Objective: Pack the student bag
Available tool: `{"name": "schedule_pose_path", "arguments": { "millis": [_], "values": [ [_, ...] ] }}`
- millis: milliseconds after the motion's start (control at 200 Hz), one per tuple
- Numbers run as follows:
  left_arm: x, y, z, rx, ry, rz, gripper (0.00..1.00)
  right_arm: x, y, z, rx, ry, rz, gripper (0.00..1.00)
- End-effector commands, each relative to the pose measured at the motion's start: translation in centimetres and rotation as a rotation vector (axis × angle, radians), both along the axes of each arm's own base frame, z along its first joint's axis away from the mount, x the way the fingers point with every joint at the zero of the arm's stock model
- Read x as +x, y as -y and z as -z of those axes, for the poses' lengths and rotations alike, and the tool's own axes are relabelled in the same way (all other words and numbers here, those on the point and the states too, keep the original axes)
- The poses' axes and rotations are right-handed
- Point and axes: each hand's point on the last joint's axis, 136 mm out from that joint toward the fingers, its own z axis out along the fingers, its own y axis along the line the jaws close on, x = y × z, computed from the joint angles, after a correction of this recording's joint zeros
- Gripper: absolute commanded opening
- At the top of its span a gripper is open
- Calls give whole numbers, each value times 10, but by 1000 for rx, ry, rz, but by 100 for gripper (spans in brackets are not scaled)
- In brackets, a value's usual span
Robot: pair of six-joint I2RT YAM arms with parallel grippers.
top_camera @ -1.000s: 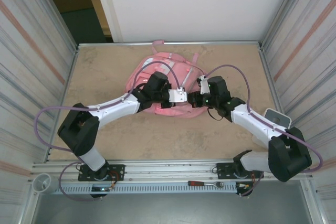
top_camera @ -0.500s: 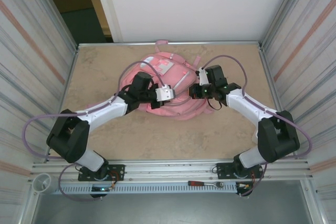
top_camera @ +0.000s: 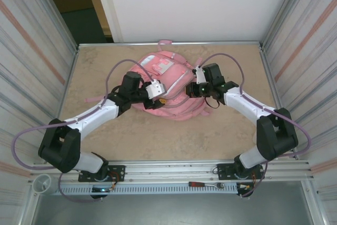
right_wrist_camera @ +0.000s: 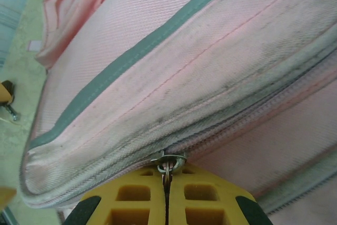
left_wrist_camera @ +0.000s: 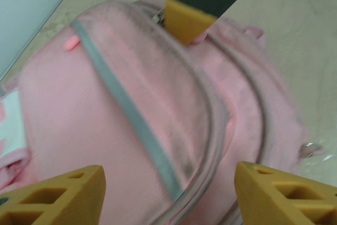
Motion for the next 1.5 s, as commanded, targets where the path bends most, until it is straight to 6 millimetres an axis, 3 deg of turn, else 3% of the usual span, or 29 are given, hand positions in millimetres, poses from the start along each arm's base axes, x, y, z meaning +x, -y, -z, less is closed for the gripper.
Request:
{"name": "schedule_pose_path", "arguments": {
  "millis": [0, 145, 261, 481, 681, 837, 1057, 1227, 1297, 1498],
  "values": [
    [-11, 17, -25, -56, -14, 21, 68, -2, -14, -34, 75, 65, -19, 0],
    [-15, 41, -13, 1, -11, 40, 69, -8, -23, -43, 111, 76, -39, 0],
    [-4, 52, -1, 72, 13, 13, 66, -13, -28, -46, 123, 80, -60, 0],
    [19, 49, 7, 116, 57, -63, 39, -19, -16, -36, 94, 75, -57, 0],
    [24, 32, 9, 101, 44, -91, 20, -21, 10, -24, 75, 56, -29, 0],
    [16, 22, 3, 51, 13, -64, 7, -7, 41, -13, -20, 58, 54, 0],
    [-1, 8, -22, -115, -52, 20, 3, 25, 102, 16, -198, -2, 244, 0],
    [-2, -9, -26, -164, -83, 24, 2, 42, 136, 25, -228, -47, 359, 0],
    [-4, -14, -28, -188, -93, 39, 2, 48, 134, 23, -202, -41, 362, 0],
    [-9, -13, -24, -216, -162, 106, 3, 58, 101, 19, -40, -31, 252, 0]
  ]
}}
